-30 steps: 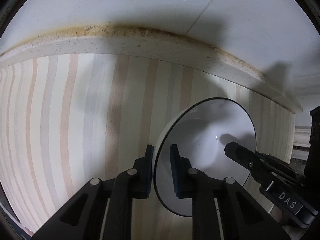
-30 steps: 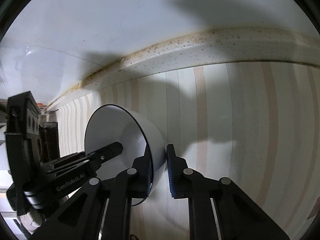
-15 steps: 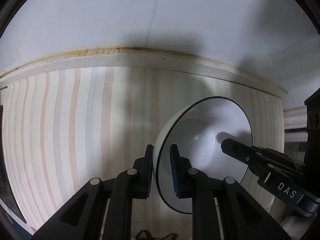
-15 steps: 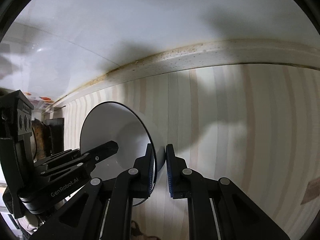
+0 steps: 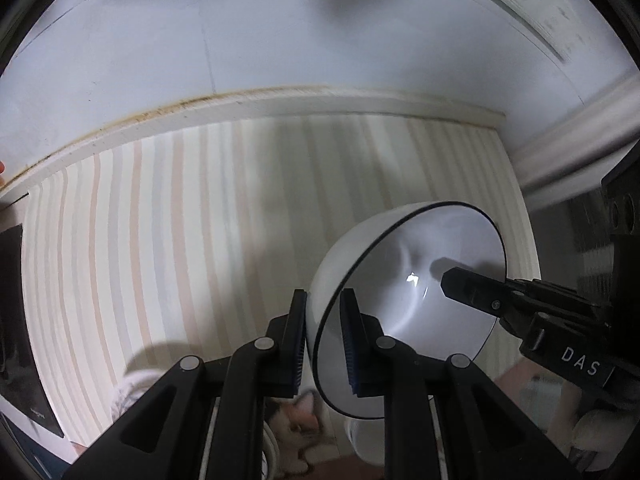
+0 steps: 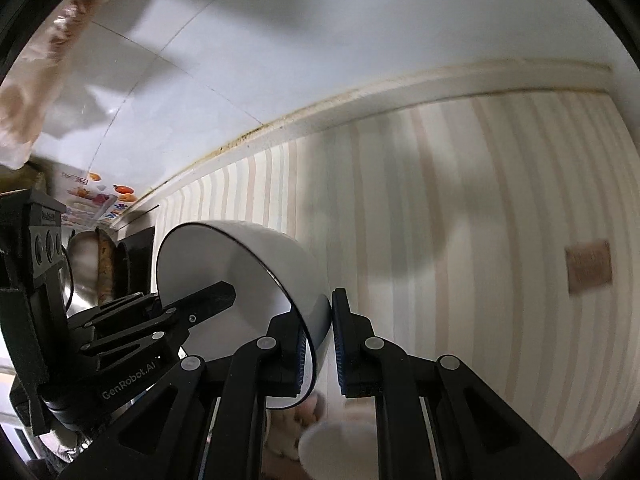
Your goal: Organize plates and bowls
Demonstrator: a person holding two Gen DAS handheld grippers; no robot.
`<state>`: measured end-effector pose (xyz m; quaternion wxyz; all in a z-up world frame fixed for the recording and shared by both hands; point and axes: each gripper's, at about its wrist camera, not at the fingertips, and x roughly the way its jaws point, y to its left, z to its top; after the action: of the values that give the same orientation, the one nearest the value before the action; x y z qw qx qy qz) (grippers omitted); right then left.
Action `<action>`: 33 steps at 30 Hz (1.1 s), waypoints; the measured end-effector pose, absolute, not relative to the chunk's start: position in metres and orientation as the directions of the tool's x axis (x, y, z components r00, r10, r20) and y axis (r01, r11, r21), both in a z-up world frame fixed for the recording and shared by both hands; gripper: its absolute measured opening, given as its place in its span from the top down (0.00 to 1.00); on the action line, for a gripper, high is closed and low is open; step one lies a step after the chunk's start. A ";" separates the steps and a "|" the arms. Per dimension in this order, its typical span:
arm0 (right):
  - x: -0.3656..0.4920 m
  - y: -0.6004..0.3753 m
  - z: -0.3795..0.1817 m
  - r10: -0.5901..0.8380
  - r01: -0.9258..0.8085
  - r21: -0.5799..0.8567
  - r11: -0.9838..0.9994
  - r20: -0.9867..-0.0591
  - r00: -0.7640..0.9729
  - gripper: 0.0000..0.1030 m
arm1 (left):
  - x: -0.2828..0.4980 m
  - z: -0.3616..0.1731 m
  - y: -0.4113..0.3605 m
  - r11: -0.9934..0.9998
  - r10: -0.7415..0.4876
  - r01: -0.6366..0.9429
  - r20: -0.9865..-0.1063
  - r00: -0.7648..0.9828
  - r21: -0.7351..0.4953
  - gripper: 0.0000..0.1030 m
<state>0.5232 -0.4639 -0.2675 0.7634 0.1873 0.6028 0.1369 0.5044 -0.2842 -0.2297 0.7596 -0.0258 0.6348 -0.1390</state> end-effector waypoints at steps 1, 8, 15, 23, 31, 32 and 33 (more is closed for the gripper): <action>0.513 -0.465 -0.266 0.432 0.023 0.450 0.893 -0.870 0.237 0.87 | 0.495 -0.229 -0.289 0.957 -0.250 0.187 -0.957 0.149 -0.221 0.86; 0.444 -0.488 -0.269 0.422 0.088 0.449 0.889 -0.878 0.226 0.87 | 0.448 -0.241 -0.311 0.938 -0.267 0.251 -0.960 0.083 -0.239 0.86; 0.397 -0.501 -0.296 0.422 0.151 0.448 0.881 -0.889 0.176 0.87 | 0.418 -0.263 -0.329 0.926 -0.248 0.296 -0.969 0.009 -0.234 0.86; 0.377 -0.507 -0.324 0.426 0.197 0.442 0.875 -0.897 0.119 0.87 | 0.401 -0.286 -0.339 0.923 -0.191 0.332 -0.980 -0.048 -0.196 0.86; 0.380 -0.502 -0.341 0.433 0.223 0.436 0.872 -0.899 0.066 0.87 | 0.395 -0.292 -0.346 0.921 -0.120 0.370 -0.993 -0.019 -0.119 0.86; 0.380 -0.502 -0.341 0.433 0.225 0.435 0.872 -0.899 0.063 0.87 | 0.394 -0.292 -0.346 0.921 -0.111 0.373 -0.994 -0.018 -0.109 0.86; 0.381 -0.502 -0.342 0.433 0.227 0.435 0.872 -0.899 0.059 0.87 | 0.394 -0.292 -0.347 0.922 -0.106 0.374 -0.994 -0.013 -0.103 0.86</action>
<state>0.3807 -0.5024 -0.3418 0.6863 0.2421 0.6817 0.0750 0.3937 -0.3466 -0.2923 0.6958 0.0969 0.6904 -0.1724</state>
